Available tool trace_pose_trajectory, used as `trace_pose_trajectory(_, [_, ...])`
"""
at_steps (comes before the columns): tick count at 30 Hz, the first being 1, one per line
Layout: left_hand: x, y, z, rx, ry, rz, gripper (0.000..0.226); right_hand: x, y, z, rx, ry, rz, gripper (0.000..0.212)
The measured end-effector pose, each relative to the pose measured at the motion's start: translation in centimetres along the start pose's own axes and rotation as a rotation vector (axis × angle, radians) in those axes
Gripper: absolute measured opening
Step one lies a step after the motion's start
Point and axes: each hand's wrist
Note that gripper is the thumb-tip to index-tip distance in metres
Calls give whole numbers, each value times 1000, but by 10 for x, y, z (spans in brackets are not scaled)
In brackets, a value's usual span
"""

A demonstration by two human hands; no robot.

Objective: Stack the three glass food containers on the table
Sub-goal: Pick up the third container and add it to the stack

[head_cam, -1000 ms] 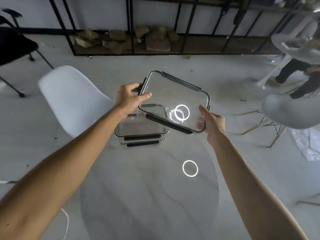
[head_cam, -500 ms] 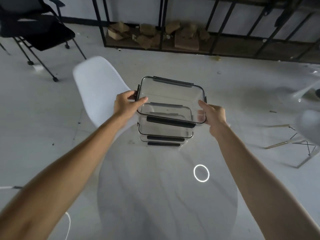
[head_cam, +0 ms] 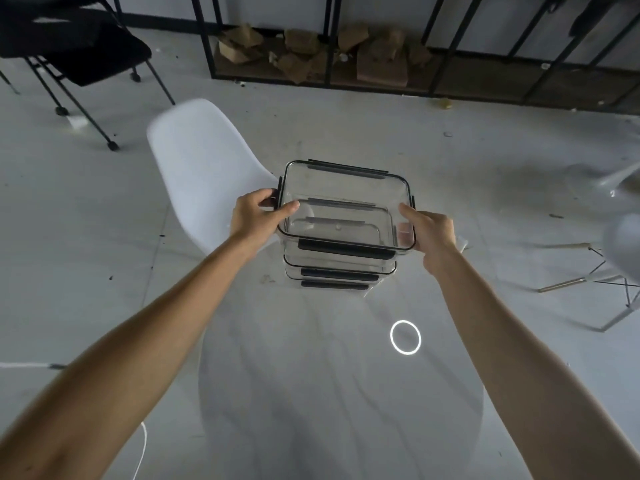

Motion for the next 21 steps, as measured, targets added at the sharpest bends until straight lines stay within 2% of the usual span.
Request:
trace_pose_trajectory(4, [8, 1, 5, 10, -12, -20, 36, -6, 1, 0, 8, 26, 14, 27])
trace_pose_trajectory(14, [29, 3, 10, 12, -12, -41, 46, -23, 11, 2, 8, 49, 20, 24])
trace_pose_trajectory(17, [30, 4, 10, 7, -14, -50, 50, -28, 15, 3, -1, 48, 8, 32])
trace_pose_trajectory(20, [29, 4, 11, 10, -33, -63, 56, -29, 14, 3, 12, 23, -4, 28])
trace_pose_trajectory(21, [30, 4, 11, 7, -43, -71, 59, -29, 14, 2, 19, 22, -6, 34])
Point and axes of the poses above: each hand's wrist, its own y-axis towards the middle knuckle, its own z-axis out of the palm, x = y × z, and after that the axes turned 11 degrees about x, right-handed
